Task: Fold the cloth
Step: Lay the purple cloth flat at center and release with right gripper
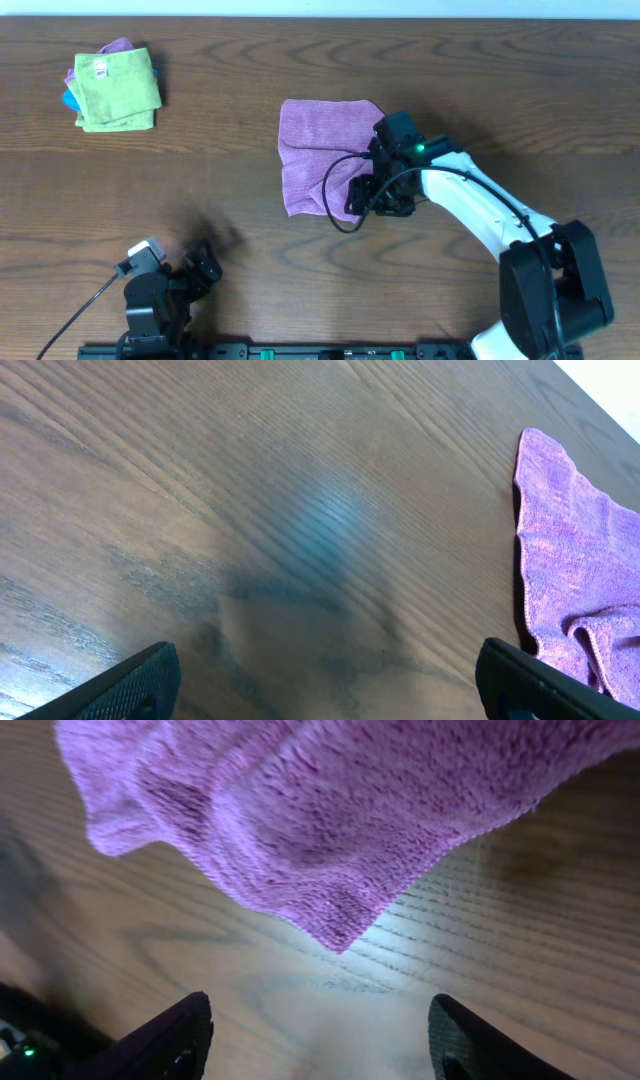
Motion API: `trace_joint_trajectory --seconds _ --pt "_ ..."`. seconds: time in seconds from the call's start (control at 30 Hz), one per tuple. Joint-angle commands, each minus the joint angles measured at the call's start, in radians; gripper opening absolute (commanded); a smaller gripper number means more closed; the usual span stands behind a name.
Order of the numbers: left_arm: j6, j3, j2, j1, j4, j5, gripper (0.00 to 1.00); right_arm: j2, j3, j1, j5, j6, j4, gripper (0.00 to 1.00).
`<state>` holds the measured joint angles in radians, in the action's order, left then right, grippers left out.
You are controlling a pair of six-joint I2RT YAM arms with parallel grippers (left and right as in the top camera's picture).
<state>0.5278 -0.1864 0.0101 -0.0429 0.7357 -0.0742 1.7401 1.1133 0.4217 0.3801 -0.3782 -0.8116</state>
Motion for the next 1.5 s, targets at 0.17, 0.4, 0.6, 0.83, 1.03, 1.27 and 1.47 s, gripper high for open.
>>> trace_joint_trajectory --seconds 0.17,0.4,0.6,0.83,1.03,1.27,1.47 --pt "0.011 0.009 -0.006 0.004 0.0 0.007 0.95 0.015 -0.039 -0.003 -0.01 -0.015 0.063 0.69" --pt "0.011 0.009 -0.006 0.004 0.0 0.007 0.95 0.064 -0.046 -0.002 -0.01 -0.027 0.128 0.68" --pt "0.011 0.009 -0.006 0.004 0.0 0.007 0.95 0.101 -0.046 -0.002 -0.006 -0.034 0.155 0.68" --pt "0.011 0.009 -0.006 0.004 0.0 0.007 0.95 0.114 -0.046 -0.002 -0.007 -0.041 0.201 0.68" --pt "0.011 0.009 -0.006 0.004 0.0 0.007 0.95 0.147 -0.046 -0.001 -0.006 -0.056 0.229 0.64" --pt "0.011 0.009 -0.006 0.004 0.0 0.006 0.96 0.196 -0.046 0.012 0.004 -0.055 0.248 0.36" --pt "0.011 0.009 -0.006 0.004 0.0 0.007 0.95 0.185 -0.041 -0.004 -0.034 -0.055 0.221 0.01"
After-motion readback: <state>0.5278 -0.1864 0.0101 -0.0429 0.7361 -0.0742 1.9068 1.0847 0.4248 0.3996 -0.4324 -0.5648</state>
